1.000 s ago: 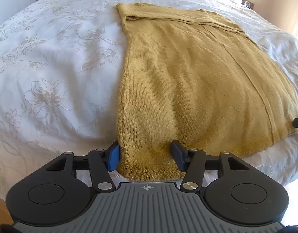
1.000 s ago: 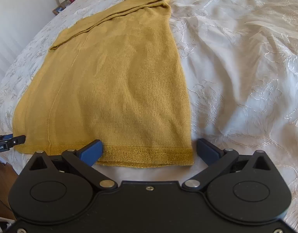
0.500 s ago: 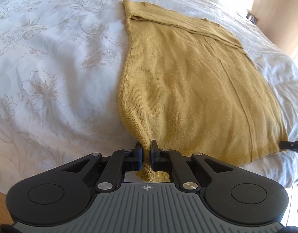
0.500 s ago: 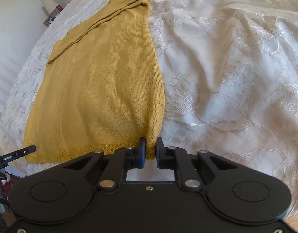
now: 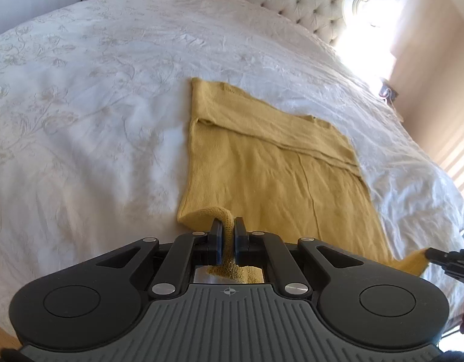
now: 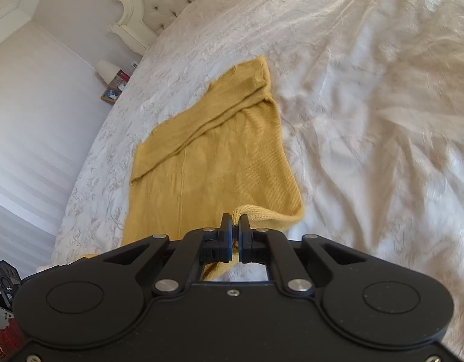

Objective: Fold small clothes
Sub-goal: 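Grasp the sweater hem with the left tool while the right tool grasps the hem too, then lift the hem with both tools and fold it onto the collar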

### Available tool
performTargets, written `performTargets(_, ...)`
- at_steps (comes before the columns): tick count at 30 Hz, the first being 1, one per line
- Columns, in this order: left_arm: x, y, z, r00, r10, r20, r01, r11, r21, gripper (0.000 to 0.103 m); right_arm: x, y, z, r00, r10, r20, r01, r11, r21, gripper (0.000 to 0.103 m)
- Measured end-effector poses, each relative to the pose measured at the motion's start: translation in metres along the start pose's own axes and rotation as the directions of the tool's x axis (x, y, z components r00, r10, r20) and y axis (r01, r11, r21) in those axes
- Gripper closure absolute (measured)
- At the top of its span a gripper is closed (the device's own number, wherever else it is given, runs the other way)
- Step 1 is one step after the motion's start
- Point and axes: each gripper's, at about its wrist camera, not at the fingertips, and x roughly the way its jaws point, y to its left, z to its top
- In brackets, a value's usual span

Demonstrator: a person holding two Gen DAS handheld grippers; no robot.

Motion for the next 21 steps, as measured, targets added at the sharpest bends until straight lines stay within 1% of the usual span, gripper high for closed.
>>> performTargets(3,0.006,-0.006,0.019,1.000,0.004,0.030,-0.004,1.000,0.002,0.096,0.006,0.004,0.020,0.999,0.022,0.029,-0.022,1.000,-0.013,0.093)
performTargets(10,0.020,-0.011,0.061,0.995,0.009,0.103,-0.004,0.999,-0.049,0.096,0.028,0.012,0.070,0.994,0.068,0.081,-0.064,0.997,-0.045,0.093)
performTargets(18,0.041,-0.013,0.111,0.982,0.056,0.181,-0.039,0.995,-0.097,0.096,0.067,0.013,0.128,0.988,0.099,0.116,-0.093,0.994,-0.059,0.093)
performTargets(21,0.051,-0.008,0.129,0.975,0.076,0.208,-0.050,0.990,-0.128,0.096,0.085,0.013,0.145,0.989,0.091,0.113,-0.084,0.994,-0.072,0.093)
